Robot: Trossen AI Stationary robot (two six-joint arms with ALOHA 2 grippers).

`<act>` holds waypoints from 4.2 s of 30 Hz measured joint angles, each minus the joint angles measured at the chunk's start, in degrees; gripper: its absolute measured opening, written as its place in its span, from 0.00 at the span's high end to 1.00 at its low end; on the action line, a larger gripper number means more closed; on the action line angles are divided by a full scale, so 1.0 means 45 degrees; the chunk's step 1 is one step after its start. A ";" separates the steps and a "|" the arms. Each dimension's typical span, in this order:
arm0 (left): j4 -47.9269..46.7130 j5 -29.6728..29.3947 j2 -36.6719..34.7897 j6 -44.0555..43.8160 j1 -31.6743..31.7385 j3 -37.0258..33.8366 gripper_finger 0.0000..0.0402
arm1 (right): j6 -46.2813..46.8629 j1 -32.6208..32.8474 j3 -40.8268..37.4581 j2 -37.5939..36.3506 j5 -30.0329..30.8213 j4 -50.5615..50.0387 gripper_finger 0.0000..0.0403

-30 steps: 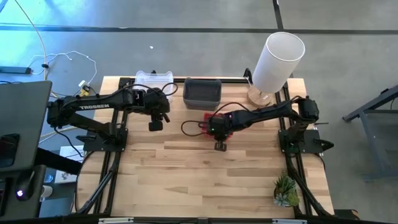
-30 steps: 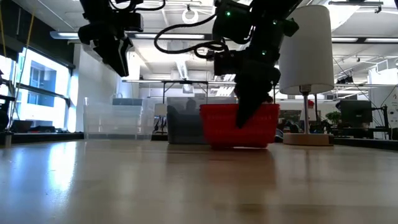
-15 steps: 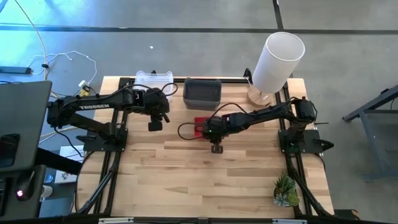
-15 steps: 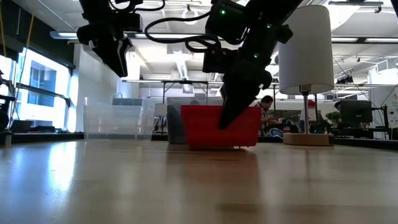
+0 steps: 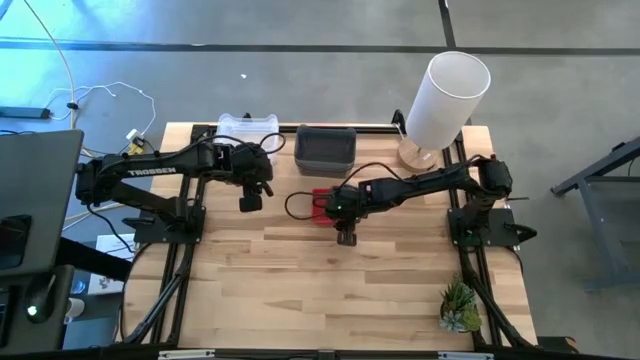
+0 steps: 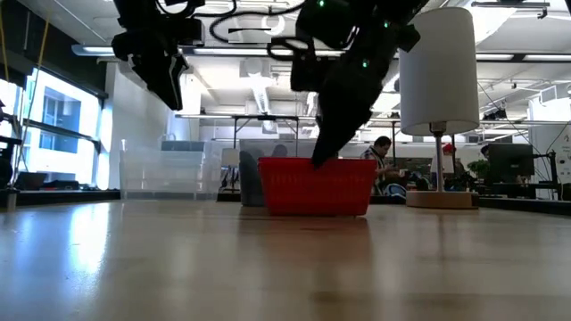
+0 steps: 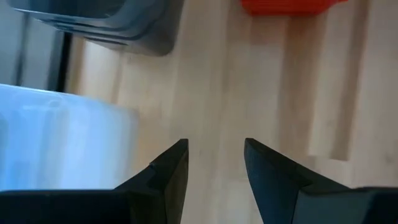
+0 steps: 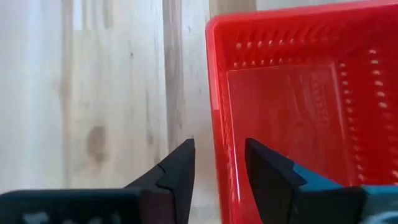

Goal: Stack baskets by color
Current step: Return to Home Position

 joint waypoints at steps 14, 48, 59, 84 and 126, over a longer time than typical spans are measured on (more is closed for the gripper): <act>0.4631 0.1948 -0.1795 -0.1784 -0.1197 -0.2371 0.65 | -0.0273 0.0164 0.0984 -0.2159 0.0219 -0.2392 0.68; 1.0142 -0.0371 -1.1819 -0.3657 -0.5634 -1.0466 0.65 | -0.0059 0.0145 -0.8823 -1.3948 0.2313 0.4740 0.68; 0.9894 -0.0765 -1.3745 -0.2693 -0.5625 -1.1181 0.65 | -0.0271 0.0145 -1.2368 -1.8880 0.2603 0.6896 0.68; 0.9085 -0.3714 -1.3882 -0.2079 -0.5615 -1.1181 0.65 | 0.1111 0.0145 -1.5355 -2.2092 0.4055 0.7314 0.68; 0.9147 -0.3796 -1.3882 -0.2343 -0.5615 -1.1181 0.65 | 0.0302 0.0145 -1.5357 -2.2092 0.3955 0.7220 0.68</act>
